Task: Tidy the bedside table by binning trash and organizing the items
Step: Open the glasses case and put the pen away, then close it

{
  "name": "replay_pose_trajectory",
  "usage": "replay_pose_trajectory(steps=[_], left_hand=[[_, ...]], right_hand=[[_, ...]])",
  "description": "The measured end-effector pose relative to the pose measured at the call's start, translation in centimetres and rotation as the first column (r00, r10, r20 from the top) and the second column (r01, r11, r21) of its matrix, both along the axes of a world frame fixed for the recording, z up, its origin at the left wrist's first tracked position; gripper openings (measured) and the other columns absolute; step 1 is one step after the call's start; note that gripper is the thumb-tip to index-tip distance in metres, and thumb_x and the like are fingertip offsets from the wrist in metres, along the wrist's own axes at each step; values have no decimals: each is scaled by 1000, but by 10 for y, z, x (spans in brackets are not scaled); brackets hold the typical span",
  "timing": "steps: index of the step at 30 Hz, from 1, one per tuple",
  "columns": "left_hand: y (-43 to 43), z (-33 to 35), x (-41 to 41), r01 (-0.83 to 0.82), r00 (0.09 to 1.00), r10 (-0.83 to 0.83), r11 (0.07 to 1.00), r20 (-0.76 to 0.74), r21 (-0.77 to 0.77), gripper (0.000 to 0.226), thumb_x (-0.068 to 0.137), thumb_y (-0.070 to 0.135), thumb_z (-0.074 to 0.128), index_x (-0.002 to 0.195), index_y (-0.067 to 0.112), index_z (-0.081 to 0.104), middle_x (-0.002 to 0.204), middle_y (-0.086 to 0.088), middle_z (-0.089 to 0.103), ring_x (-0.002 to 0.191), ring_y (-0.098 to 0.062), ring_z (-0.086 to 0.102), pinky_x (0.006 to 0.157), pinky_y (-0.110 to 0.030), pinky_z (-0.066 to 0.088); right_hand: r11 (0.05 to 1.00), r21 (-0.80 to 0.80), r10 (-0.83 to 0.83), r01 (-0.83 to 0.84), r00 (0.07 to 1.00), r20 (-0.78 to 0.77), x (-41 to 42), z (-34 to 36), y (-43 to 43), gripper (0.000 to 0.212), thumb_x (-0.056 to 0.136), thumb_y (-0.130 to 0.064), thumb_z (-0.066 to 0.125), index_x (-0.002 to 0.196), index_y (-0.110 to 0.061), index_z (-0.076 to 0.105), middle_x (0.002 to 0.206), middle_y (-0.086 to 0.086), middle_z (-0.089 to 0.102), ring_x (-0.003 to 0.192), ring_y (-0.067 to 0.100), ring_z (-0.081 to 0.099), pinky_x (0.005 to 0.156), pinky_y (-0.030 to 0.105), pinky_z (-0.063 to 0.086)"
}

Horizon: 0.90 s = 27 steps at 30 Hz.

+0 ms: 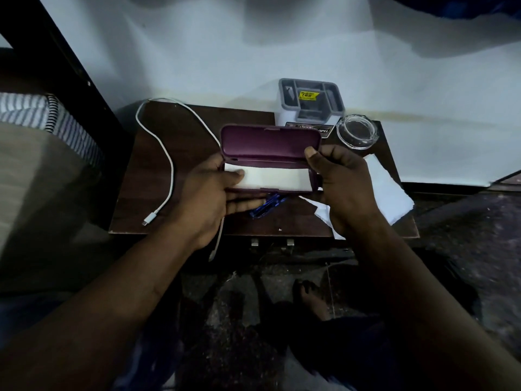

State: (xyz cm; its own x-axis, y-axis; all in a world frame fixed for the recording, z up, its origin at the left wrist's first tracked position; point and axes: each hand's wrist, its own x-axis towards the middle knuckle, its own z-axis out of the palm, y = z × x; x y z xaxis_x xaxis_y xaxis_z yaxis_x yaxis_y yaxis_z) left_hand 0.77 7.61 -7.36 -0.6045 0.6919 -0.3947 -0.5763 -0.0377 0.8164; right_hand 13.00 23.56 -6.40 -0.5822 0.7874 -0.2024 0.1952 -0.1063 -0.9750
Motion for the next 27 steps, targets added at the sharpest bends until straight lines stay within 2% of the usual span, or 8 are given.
replay_pose_trajectory(steps=[4,7,9,12,15,17,23,27], left_hand=[[-1,-1,0,-15,999,12,998,-47,-64,33,99,-9,46,105,13,70,107,-12,77,87,-31,77,63,-32,62],[-1,0,-3,-39,998,36,998,-51,-55,34,99,-9,46,108,13,70,107,-9,76,84,-23,76,64,-32,62],[-1,0,-4,-54,998,52,997,-34,-56,30,100,-6,48,109,12,70,109,-11,74,88,-25,75,66,-34,63],[-2,4,-5,-25,999,22,995,-29,-98,14,102,17,58,110,15,70,113,-12,75,95,-33,75,69,-39,65],[-3,6,-7,32,999,-35,993,-26,-112,38,102,45,55,123,17,68,114,-12,77,97,-36,76,70,-41,64],[-5,9,-8,33,999,-35,996,-22,-88,45,102,53,49,125,18,66,113,-11,78,96,-33,77,70,-40,63],[-8,9,-15,-69,995,73,996,65,-56,34,102,47,52,112,19,68,106,-4,77,73,-17,75,61,-32,61],[-11,4,-21,-171,981,176,983,82,-60,32,102,44,54,117,19,66,113,-5,77,84,-18,77,63,-33,62]], right_hand=[[999,53,-13,12,1000,24,-3,-4,2,24,81,-39,75,88,-16,75,94,27,72,79,29,65,78,74,54],[997,50,51,-53,997,58,-4,-10,4,24,73,-34,80,94,-23,77,92,8,78,88,26,73,91,68,56],[994,75,68,-73,995,71,-5,-15,5,32,69,-24,79,102,-25,76,97,5,79,97,30,76,94,62,57],[986,145,66,-78,994,82,-6,-19,7,38,69,-20,76,106,-26,74,98,4,79,100,30,75,92,59,59],[982,174,53,-68,995,88,-6,-19,8,36,70,-21,75,106,-27,74,98,5,78,99,30,76,91,60,59],[981,186,43,-58,996,84,-7,-17,6,35,72,-20,75,106,-26,73,96,4,78,98,28,76,90,59,59],[980,193,39,-50,997,60,-12,-8,-1,34,75,-36,78,108,-27,74,102,2,80,100,24,76,91,55,60],[961,276,5,-31,996,94,-11,-4,-7,21,90,-32,76,109,-27,71,101,-3,78,91,17,77,81,48,65]])
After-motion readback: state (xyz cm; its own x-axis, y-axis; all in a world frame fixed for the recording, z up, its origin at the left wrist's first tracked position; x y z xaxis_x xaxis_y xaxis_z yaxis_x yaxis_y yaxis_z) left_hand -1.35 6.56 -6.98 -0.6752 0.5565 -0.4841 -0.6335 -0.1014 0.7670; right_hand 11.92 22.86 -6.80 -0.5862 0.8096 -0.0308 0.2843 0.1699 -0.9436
